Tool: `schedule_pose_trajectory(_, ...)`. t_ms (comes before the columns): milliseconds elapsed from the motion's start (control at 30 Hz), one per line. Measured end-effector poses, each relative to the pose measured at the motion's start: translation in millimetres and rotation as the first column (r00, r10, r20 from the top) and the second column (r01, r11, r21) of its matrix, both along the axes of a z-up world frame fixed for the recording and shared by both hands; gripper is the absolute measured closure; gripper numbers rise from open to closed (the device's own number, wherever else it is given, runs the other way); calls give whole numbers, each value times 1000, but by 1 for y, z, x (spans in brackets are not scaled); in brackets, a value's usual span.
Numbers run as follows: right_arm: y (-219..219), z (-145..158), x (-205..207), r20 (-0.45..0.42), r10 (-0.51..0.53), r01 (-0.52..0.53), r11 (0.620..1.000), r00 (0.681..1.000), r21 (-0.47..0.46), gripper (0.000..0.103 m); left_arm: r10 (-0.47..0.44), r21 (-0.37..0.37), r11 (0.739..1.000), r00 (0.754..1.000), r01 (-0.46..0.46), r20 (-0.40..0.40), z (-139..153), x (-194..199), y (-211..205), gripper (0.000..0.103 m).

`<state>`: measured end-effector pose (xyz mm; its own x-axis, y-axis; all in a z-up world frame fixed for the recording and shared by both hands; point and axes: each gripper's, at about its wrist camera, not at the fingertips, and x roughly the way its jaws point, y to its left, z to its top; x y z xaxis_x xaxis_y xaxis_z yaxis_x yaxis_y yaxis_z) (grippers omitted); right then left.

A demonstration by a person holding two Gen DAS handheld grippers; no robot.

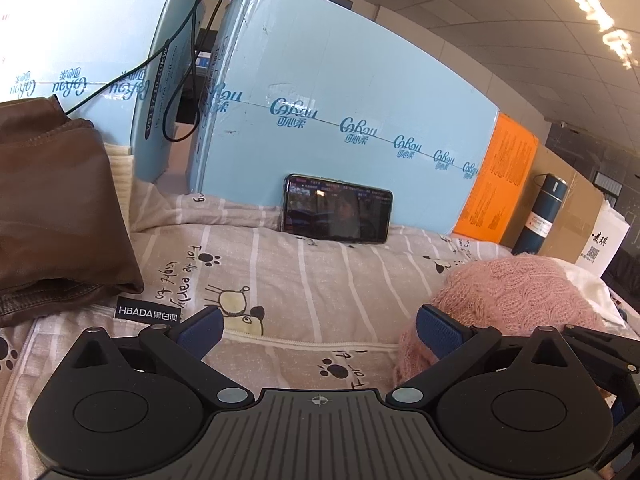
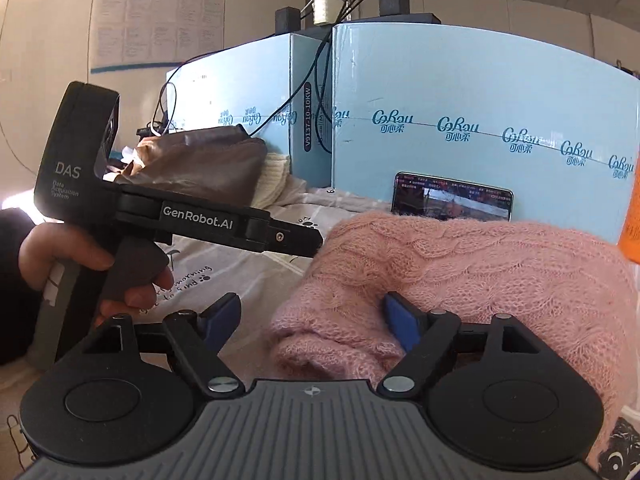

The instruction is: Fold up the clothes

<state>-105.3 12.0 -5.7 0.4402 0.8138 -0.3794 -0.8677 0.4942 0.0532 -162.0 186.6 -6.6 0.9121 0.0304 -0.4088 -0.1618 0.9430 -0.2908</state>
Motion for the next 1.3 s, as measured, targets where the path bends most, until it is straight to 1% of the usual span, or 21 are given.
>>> schedule_pose_trajectory(133, -35, 21, -4, -54, 80, -69, 982, 995, 178, 22, 0, -72, 997, 997, 5, 77, 3, -8, 8, 0)
schedule_pose_trajectory(200, -59, 34, -7, -19, 87, -79, 959, 996, 273, 11, -21, -121, 992, 993, 36, 120, 5, -12, 13, 0)
schedule_pose_trajectory(267, -84, 43, -5, 1, 50, -47, 935, 999, 351, 6, -89, -182, 976, 984, 117, 154, 8, -15, 12, 0)
schedule_pose_trajectory(300, -95, 44, -1, -16, 28, -20, 926, 999, 377, 5, -123, -211, 965, 978, 157, 168, 9, -16, 12, 0)
schedule_pose_trajectory(367, -116, 39, 12, -109, -21, 65, 906, 994, 419, 5, -177, -250, 945, 972, 212, 155, 10, -17, 4, 0)
schedule_pose_trajectory(433, -132, 29, 26, -211, -23, 121, 877, 977, 465, 5, -228, -261, 931, 964, 256, 134, 8, -21, -11, 0)
schedule_pose_trajectory(533, -151, 12, 44, -351, 19, 181, 830, 936, 528, 5, -269, -216, 934, 958, 285, 98, 7, -23, -36, 0)
schedule_pose_trajectory(600, -154, 11, 44, -355, 20, 187, 821, 935, 539, 5, -284, -188, 938, 956, 293, 69, 6, -20, -47, 0)
schedule_pose_trajectory(633, -154, 11, 42, -352, 11, 190, 825, 936, 532, 5, -288, -175, 940, 956, 293, 53, 5, -18, -52, 1)
schedule_pose_trajectory(700, -154, 10, 39, -347, -6, 197, 832, 938, 518, 5, -289, -140, 947, 957, 289, 25, 4, -13, -60, 23)
schedule_pose_trajectory(733, -153, 10, 37, -344, -15, 200, 836, 939, 511, 5, -286, -120, 951, 958, 286, 13, 4, -10, -63, 57)
schedule_pose_trajectory(767, -153, 10, 36, -341, -23, 204, 839, 940, 505, 5, -283, -99, 954, 959, 282, 3, 4, -7, -66, 76)
schedule_pose_trajectory(800, -153, 9, 34, -338, -32, 207, 842, 941, 498, 5, -277, -76, 958, 961, 278, 13, 6, -5, -68, 78)
schedule_pose_trajectory(900, -156, 8, 34, -344, -44, 224, 834, 938, 504, 5, -257, -26, 965, 963, 260, 77, 19, 0, -68, 78)
schedule_pose_trajectory(967, -158, 7, 35, -348, -40, 226, 829, 937, 511, 5, -229, -7, 973, 969, 231, 92, 24, 7, -64, 76)
schedule_pose_trajectory(1033, -158, 7, 36, -352, -28, 218, 830, 936, 513, 5, -206, -19, 978, 978, 207, 19, 16, 14, -60, 74)
schedule_pose_trajectory(1100, -158, 6, 37, -355, -16, 210, 831, 935, 515, 5, -187, -45, 982, 981, 184, -61, 4, 19, -56, 73)
schedule_pose_trajectory(1133, -158, 6, 37, -357, -10, 206, 832, 934, 515, 5, -188, -66, 981, 979, 183, -75, 1, 17, -54, 73)
schedule_pose_trajectory(1200, -159, 6, 38, -361, 2, 198, 833, 933, 517, 5, -195, -76, 979, 979, 190, -63, 3, 12, -52, 68)
schedule_pose_trajectory(1233, -159, 5, 39, -362, 8, 194, 833, 932, 518, 5, -192, -61, 980, 980, 189, -52, 7, 10, -52, 64)
schedule_pose_trajectory(1300, -158, 5, 39, -366, 20, 186, 835, 931, 518, 5, -173, -26, 985, 985, 173, -4, 18, 5, -52, 40)
